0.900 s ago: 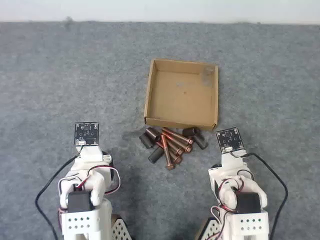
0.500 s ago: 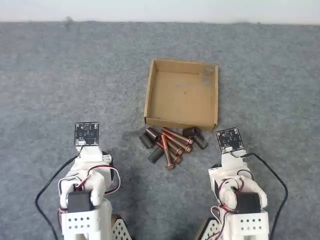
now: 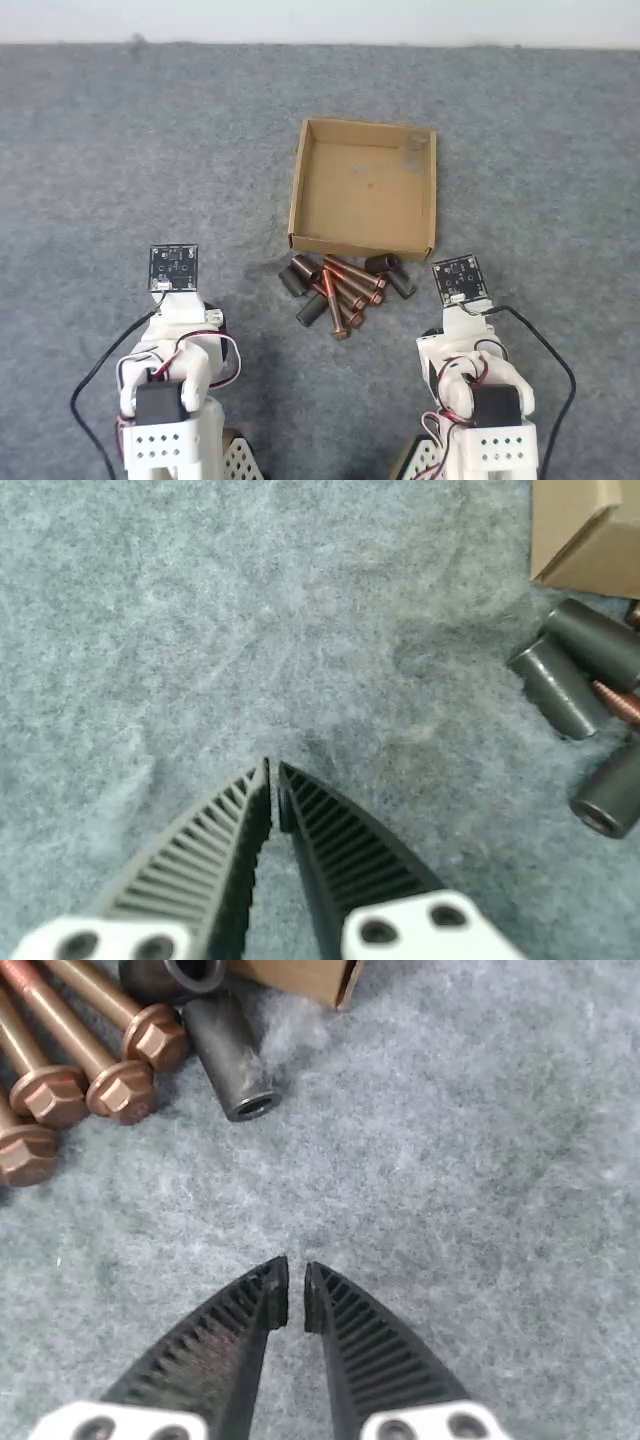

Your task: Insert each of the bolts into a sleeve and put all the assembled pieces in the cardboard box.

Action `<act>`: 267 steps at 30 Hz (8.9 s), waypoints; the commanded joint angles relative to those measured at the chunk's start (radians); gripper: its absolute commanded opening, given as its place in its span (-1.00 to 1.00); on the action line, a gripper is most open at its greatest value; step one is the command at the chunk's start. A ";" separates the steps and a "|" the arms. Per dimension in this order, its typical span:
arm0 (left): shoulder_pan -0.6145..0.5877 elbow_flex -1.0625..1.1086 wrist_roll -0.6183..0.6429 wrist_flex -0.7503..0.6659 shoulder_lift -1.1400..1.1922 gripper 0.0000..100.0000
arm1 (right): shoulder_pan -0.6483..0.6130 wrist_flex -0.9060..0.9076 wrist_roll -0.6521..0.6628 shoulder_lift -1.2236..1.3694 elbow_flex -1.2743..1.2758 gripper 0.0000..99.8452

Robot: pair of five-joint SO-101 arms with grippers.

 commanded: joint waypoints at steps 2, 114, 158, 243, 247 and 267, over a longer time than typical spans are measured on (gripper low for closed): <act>0.000 -0.018 0.000 0.005 0.005 -0.98 | -0.001 0.005 0.003 -0.016 0.014 -0.96; 0.021 -0.843 0.002 -0.023 0.657 -0.98 | 0.013 -0.214 0.012 -0.015 0.014 -0.97; -0.072 -0.786 0.089 -0.497 1.487 -0.97 | -0.124 -0.397 0.101 0.855 -0.554 -0.96; 0.574 -0.714 -0.554 -0.213 1.145 -0.97 | 0.360 -0.444 0.005 1.595 -0.838 -0.99; 0.706 -0.657 -0.793 -0.120 1.085 -0.97 | 0.360 -0.444 0.005 1.595 -0.838 -0.99; 0.799 -0.806 -1.074 -0.080 1.243 -0.63 | 0.358 -0.441 0.046 1.595 -0.836 -0.99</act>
